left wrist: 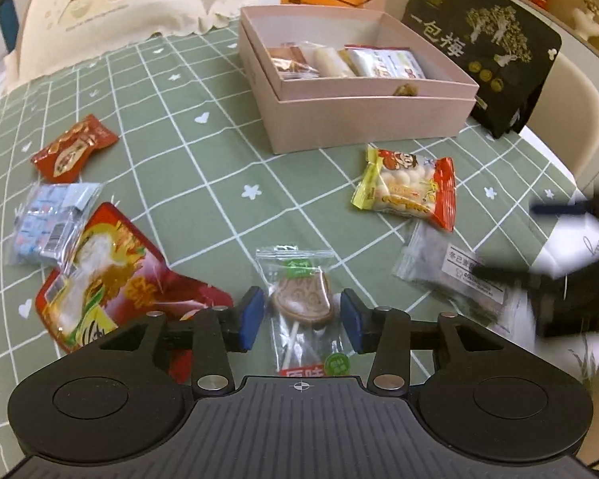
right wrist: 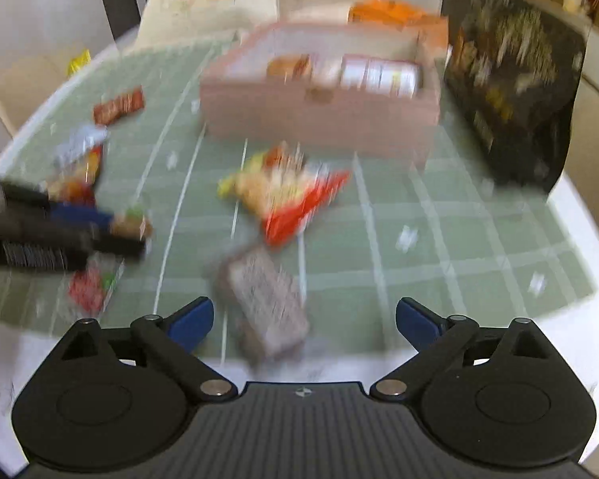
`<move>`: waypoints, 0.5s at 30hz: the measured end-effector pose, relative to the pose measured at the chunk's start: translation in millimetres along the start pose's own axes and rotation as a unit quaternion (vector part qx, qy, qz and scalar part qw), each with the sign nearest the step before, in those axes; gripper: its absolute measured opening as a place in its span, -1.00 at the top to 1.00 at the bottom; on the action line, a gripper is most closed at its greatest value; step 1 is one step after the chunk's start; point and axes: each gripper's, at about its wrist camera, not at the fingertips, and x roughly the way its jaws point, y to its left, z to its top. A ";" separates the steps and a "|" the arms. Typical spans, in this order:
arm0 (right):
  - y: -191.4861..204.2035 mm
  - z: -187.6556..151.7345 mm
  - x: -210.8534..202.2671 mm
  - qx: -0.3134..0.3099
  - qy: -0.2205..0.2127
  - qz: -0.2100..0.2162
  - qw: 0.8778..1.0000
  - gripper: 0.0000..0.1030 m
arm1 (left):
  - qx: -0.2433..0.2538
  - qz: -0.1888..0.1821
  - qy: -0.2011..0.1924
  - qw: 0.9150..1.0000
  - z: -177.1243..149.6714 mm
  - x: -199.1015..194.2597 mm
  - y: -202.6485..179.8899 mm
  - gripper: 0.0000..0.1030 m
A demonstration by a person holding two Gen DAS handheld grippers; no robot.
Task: Organize snacks
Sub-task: 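Grasp the red-yellow peanut packet with the right tool while the left tool holds the lollipop packet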
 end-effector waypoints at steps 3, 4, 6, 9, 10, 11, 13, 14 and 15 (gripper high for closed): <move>-2.3 32.3 -0.1 -0.017 -0.027 -0.009 0.999 -0.91 | 0.000 -0.004 -0.002 1.000 -1.2 -0.9 1.0 0.08; -2.4 43.2 3.8 -0.024 -0.032 -0.002 0.999 -0.91 | 0.000 -0.004 -0.002 1.000 -1.7 -1.1 0.9 0.08; -0.2 63.4 20.1 -0.039 -0.030 0.008 0.999 -0.91 | 0.001 -0.004 0.000 1.000 -2.0 -1.9 0.6 0.08; 3.7 85.9 54.8 -0.045 -0.001 0.011 0.999 -0.91 | 0.002 -0.006 0.001 1.000 -2.2 -2.2 0.9 0.08; 5.5 90.0 65.2 -0.046 0.013 0.018 0.999 -0.91 | 0.001 -0.007 0.002 1.000 -2.3 -2.5 1.2 0.08; 8.0 91.9 72.7 -0.047 0.027 0.027 0.998 -0.87 | 0.000 -0.008 0.002 1.000 -2.6 -2.8 1.4 0.08; 14.5 88.1 77.6 -0.053 0.048 0.046 0.996 -0.49 | 0.003 -0.009 0.001 1.000 -3.1 -2.6 1.3 0.06; 18.5 84.9 74.7 -0.060 0.050 0.051 0.996 -0.25 | 0.009 -0.013 0.001 1.000 -3.5 -2.6 0.8 0.04; 20.6 81.8 70.2 -0.067 0.048 0.051 0.995 -0.16 | 0.014 -0.021 0.000 1.000 -3.8 -2.6 0.7 0.00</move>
